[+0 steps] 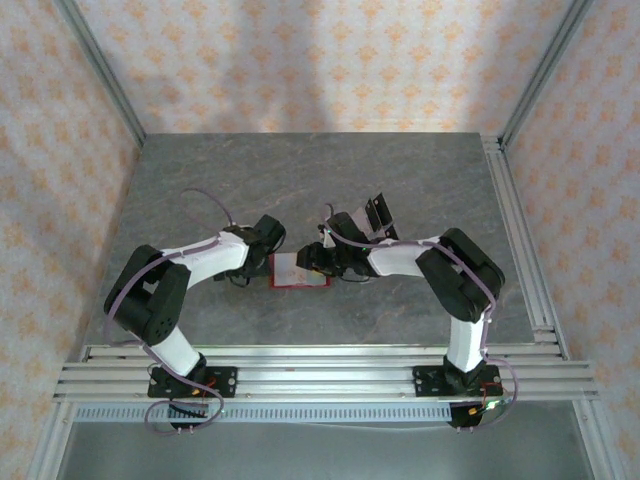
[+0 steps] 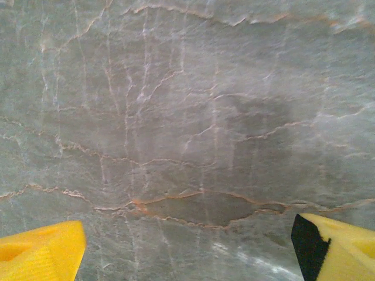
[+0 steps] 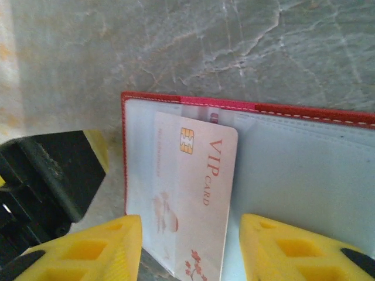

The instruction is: Put the credit cards into the card holder

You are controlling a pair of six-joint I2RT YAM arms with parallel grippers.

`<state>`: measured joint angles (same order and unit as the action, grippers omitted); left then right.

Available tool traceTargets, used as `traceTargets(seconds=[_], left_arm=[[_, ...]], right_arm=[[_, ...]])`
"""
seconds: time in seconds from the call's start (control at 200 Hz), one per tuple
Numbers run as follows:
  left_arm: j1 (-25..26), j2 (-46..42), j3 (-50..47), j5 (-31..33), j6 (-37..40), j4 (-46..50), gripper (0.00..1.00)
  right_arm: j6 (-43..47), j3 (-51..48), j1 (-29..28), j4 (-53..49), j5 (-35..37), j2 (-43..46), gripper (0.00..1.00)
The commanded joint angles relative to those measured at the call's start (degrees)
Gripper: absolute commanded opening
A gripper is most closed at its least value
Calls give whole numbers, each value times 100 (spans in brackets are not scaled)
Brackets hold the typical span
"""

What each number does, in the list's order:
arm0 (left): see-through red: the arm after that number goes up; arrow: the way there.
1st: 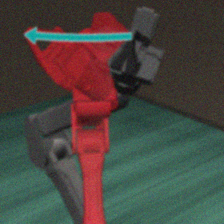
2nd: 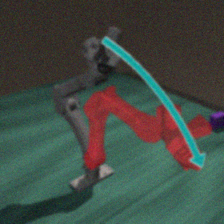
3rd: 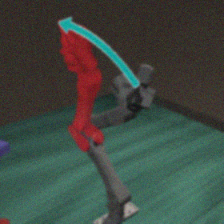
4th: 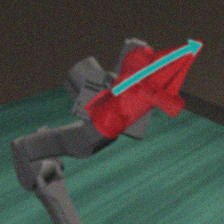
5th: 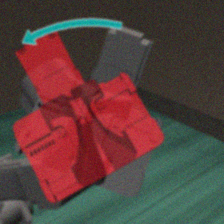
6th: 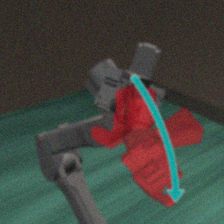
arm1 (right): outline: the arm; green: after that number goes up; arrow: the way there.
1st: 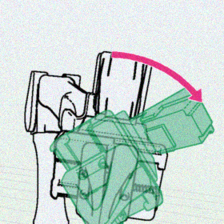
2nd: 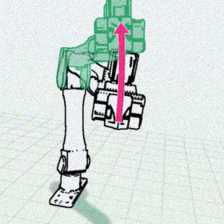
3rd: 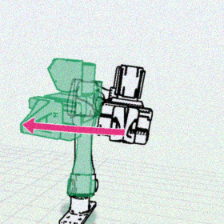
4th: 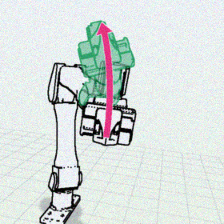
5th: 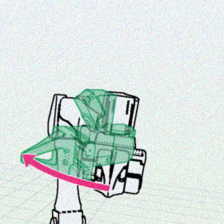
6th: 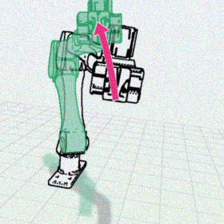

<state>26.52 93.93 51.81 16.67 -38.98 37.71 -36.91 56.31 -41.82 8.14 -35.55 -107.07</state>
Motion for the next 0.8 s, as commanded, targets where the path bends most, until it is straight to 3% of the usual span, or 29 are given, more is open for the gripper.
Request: traceTargets(seconds=[0.0, 0.295, 0.37, 0.465, 0.551, 0.796], left_arm=[[-29, -55, -168, 8, 49, -121, 92], [-23, 64, -275, -212, 128, -403, 92], [-23, 90, -277, -242, 162, -436, 92], [-3, 147, -242, -282, 196, -473, 92], [24, 181, -224, -302, 219, -495, 92], [72, 273, -259, -370, 224, -598, 92]], right_arm=[[492, 244, 26, -1126, 327, 193, 42], [903, 640, 25, -1815, 605, 288, 33], [986, 704, 25, -1953, 694, 291, 25], [1104, 788, 25, -2116, 760, 233, 8], [1125, 856, 19, -2158, 738, 132, 0], [1300, 1237, -62, -2511, 802, -132, 0]])
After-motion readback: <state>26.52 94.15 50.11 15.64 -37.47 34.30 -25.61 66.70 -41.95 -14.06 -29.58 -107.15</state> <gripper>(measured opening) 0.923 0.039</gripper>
